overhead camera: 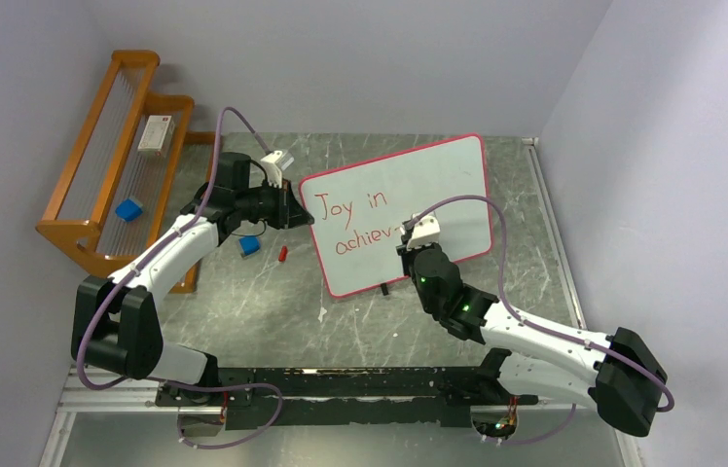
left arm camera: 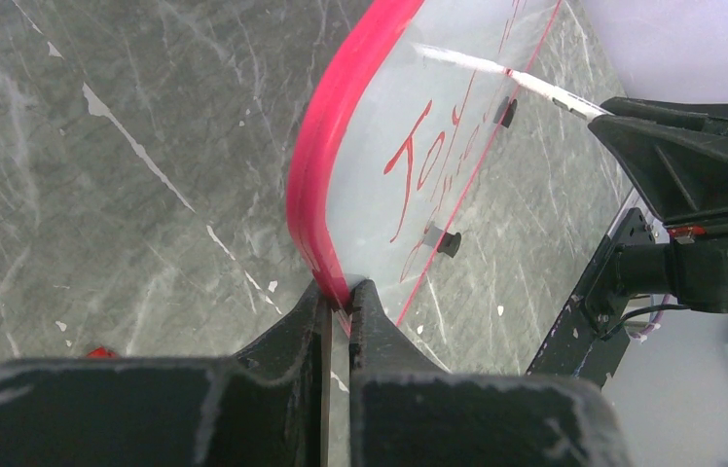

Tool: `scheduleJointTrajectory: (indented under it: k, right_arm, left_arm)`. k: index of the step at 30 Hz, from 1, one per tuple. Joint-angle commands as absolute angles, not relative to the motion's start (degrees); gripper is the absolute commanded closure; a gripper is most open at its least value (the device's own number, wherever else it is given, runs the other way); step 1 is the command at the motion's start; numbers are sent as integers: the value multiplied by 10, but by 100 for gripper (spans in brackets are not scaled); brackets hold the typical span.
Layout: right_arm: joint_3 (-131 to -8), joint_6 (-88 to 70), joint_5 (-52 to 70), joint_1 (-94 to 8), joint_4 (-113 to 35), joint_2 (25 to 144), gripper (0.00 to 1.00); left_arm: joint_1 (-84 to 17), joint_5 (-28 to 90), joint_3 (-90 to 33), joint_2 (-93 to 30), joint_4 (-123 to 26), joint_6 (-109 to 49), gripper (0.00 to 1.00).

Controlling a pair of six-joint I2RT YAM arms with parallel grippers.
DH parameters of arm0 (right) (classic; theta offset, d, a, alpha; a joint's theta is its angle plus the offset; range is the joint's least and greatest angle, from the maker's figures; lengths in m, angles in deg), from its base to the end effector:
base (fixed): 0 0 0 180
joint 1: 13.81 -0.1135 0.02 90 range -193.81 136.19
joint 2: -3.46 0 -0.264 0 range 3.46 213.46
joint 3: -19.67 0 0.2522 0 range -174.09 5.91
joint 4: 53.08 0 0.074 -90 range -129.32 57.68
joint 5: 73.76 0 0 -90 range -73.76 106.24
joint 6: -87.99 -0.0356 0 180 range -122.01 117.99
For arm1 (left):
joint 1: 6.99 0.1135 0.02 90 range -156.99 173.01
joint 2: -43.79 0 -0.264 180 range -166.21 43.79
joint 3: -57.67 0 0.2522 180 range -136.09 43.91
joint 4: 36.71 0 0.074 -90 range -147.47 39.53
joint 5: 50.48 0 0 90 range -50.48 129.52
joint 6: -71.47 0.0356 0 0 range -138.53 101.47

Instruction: Write a sentence on the whiteboard

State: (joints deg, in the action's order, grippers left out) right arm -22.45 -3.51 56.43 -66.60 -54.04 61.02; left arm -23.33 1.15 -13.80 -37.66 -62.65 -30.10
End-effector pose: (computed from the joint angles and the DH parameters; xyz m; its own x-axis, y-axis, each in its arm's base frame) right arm 0.1510 0.1609 0.2439 -0.1572 -0.1740 -0.9721 -0.2265 0.9645 -0.1360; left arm 0.2929 -0.1089 0.2711 -0.6925 0.0392 -0.7203 0.5758 0.6316 -0.5192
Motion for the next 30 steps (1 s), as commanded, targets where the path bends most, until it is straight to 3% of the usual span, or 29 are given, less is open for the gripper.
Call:
scheduleJointTrajectory:
  k: [1,30]
  right_arm:
    - [-224,-39,581,-658,-553,609,100]
    - [-243,-28,519,-656,-571,634,100]
  left_arm:
    - [-226,81,-132,-392,-643,-265,95]
    - [-226,81,-133,-391,-644,-265,95]
